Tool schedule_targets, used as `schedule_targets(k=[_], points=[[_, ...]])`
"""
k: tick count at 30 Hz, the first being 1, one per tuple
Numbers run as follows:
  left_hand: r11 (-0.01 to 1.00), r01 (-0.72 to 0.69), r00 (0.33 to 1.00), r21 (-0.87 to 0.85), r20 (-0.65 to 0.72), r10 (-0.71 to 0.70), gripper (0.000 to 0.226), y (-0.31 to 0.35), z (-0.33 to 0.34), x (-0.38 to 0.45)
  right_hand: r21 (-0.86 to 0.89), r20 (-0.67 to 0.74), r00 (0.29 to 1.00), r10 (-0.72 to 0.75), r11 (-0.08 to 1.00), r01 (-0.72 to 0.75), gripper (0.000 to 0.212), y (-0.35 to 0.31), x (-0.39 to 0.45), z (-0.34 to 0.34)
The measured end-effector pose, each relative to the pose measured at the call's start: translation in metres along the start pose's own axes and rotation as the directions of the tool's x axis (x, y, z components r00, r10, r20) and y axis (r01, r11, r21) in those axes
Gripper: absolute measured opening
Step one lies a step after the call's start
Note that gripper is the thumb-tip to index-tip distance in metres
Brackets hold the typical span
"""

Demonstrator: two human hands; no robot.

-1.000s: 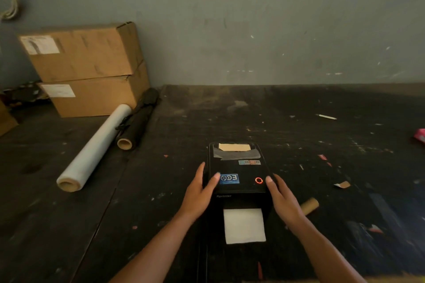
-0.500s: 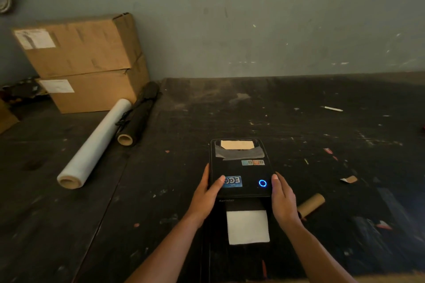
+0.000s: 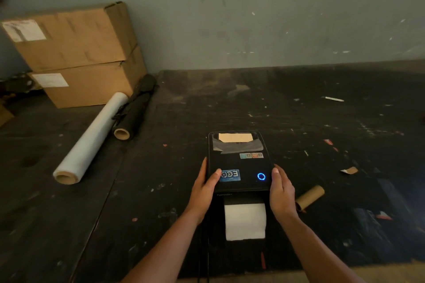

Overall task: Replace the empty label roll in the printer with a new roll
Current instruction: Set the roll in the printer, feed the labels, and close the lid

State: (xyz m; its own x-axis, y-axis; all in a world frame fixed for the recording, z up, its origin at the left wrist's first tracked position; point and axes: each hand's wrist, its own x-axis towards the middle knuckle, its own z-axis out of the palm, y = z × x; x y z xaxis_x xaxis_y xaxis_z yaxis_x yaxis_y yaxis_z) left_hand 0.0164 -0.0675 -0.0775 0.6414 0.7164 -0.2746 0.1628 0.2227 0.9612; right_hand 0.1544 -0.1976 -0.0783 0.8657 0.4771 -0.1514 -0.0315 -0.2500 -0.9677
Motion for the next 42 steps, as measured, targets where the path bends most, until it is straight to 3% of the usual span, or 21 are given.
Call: schedule_targets(k=[29, 42], points=[[0.997, 0.020, 0.999, -0.075, -0.031, -0.022, 0.068, -0.0036, 0.0027, 0.0027, -0.058, 0.049, 0.998, -0.046, 0.997, 0.049, 0.045, -0.0033, 0.0010, -0.0041], [0.997, 0.057, 0.998, -0.059, -0.008, -0.058, 0.072, 0.0019, 0.0003, -0.0022, -0.039, 0.070, 0.997, 0.022, 0.999, -0.019, 0.049, -0.0074, -0.0025, -0.0057]])
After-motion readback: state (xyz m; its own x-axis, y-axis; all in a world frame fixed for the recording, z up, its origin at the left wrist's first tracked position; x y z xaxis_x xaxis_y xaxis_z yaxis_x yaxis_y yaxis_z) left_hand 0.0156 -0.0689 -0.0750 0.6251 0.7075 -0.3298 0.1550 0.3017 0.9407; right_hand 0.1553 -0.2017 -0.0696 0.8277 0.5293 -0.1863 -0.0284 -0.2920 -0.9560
